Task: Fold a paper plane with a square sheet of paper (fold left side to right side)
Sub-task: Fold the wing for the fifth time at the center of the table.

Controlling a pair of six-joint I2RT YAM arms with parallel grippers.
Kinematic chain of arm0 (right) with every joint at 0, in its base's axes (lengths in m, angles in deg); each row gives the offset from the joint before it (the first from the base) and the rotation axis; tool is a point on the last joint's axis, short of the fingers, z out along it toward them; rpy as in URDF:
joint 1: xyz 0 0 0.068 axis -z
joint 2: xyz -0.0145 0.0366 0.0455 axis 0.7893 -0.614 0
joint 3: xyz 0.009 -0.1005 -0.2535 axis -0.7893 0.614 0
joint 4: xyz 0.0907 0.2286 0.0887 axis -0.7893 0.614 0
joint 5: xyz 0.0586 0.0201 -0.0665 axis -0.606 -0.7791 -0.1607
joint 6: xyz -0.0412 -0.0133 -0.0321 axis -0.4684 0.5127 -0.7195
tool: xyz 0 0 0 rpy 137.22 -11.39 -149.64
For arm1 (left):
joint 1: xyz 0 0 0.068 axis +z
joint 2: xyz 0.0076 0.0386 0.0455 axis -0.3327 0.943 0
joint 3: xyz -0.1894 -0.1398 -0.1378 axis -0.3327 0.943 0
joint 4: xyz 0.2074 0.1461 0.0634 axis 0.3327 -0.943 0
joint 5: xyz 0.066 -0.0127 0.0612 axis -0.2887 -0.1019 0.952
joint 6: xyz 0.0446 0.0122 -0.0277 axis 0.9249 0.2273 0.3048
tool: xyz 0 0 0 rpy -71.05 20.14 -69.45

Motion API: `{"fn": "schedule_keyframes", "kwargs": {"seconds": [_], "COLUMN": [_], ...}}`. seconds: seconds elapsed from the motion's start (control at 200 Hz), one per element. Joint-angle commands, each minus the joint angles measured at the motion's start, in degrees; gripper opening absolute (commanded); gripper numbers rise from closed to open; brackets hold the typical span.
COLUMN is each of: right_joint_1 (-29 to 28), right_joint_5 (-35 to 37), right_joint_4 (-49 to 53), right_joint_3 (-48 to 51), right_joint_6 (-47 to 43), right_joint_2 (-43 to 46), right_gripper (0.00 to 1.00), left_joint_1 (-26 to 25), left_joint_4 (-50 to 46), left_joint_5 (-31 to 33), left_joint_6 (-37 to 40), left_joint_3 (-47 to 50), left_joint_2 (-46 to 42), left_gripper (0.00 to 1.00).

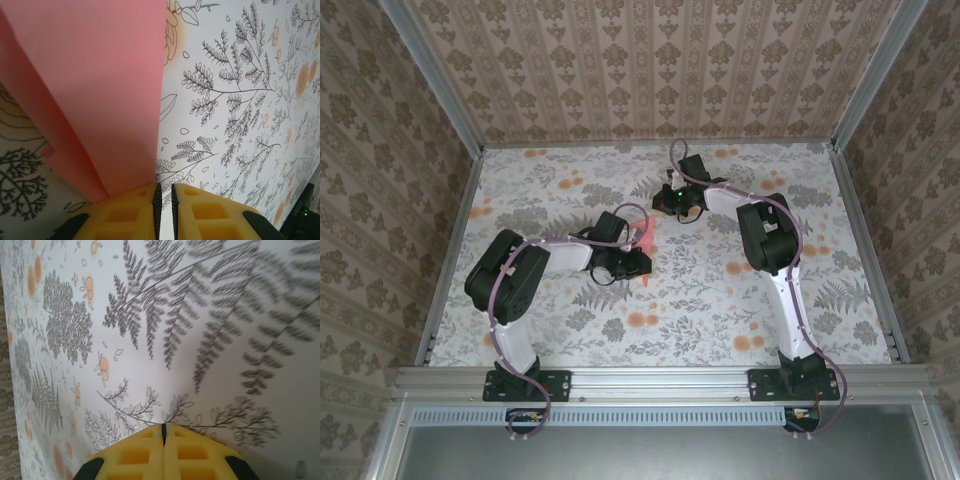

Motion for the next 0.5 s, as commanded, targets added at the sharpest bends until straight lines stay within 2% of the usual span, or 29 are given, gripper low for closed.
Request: {"fn": "schedule_keyframes", "kwargs": {"seconds": [0.0, 0.125, 0.265, 0.495], "right_joint_1": [0.4, 0.4, -0.4, -4.8], "right_joint_5": [2.4, 3.0, 0.5, -4.6], "right_joint_4": [2.1, 0.8, -2.8, -10.4], "right_joint_3": [0.2, 6.0, 14.9, 25.9], "right_joint_6": [-1.8, -2.3, -0.4, 6.6], "right_joint_2": [3.9, 10.5, 17.3, 20.6], "right_gripper": [0.0, 0.01, 0.01, 0.01], "left_joint_1": [-0.8, -0.9, -0.9, -0.9], "left_joint_4": [-7.3, -7.2, -7.3, -7.2], "left_joint_5": [2.8, 2.9, 3.0, 3.1], "left_joint_6": [0.8, 0.8, 0.9, 0.9], "left_joint_3": [2.5, 2.6, 2.6, 2.3], "left_joint_2": [0.1, 0.1, -0.1, 0.0], "left_gripper": [0.18, 0.18, 0.18, 0.18]}}
